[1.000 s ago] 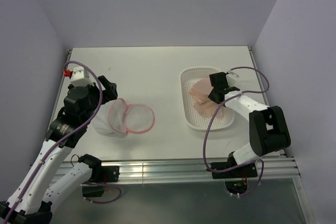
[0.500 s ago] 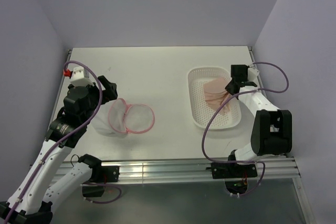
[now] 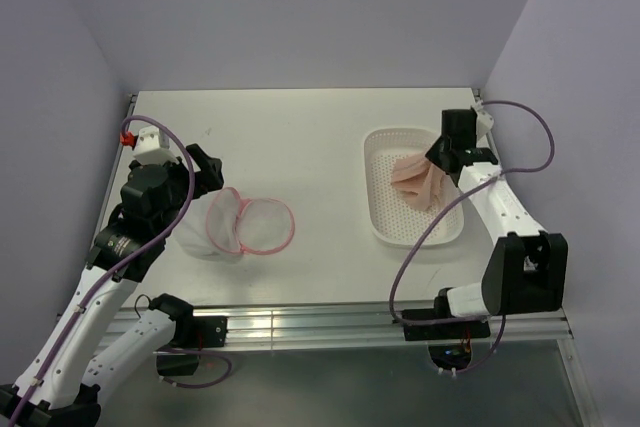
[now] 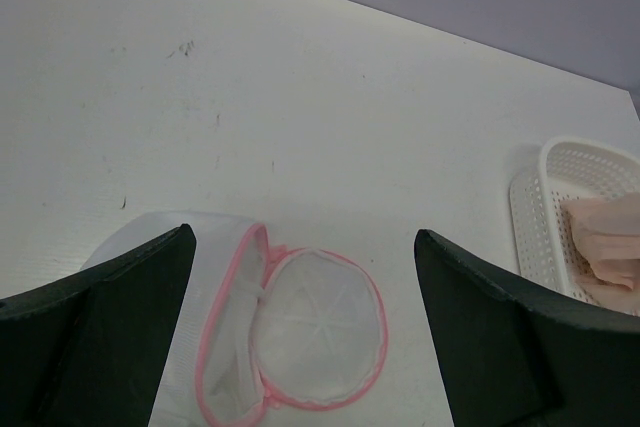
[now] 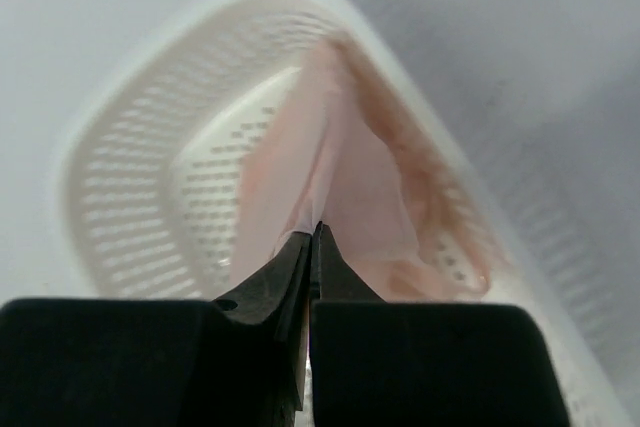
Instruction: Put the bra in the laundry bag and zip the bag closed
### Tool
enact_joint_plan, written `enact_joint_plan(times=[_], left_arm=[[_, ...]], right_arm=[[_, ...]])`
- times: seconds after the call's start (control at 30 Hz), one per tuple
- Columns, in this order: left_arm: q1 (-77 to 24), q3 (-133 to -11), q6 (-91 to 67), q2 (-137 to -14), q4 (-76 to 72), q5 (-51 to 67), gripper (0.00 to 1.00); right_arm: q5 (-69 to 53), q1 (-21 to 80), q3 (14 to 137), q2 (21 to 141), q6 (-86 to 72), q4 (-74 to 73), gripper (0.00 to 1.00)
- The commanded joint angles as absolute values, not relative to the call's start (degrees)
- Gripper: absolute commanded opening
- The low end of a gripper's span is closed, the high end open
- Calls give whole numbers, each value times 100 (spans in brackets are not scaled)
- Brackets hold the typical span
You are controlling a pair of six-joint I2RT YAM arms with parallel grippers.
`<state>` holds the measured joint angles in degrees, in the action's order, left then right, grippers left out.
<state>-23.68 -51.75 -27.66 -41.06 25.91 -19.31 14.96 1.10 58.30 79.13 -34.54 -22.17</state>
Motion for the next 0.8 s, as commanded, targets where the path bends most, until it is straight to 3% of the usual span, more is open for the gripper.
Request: enact_joint_plan(times=[0.0, 0.43, 0.77], left_arm=[[-2329, -5221, -2698, -4026, 2320, -1854, 99], [-2329, -5229, -2707, -3955, 2329, -1863, 99], [-2320, -5221, -2707, -3920, 2347, -1925, 99]], right_arm=[[1582, 535, 6626, 7331, -3305, -2504, 0], [2250, 2081, 9349, 7760, -2962, -3497, 0], [2110, 3409, 13871, 10305, -2558, -4508, 0]])
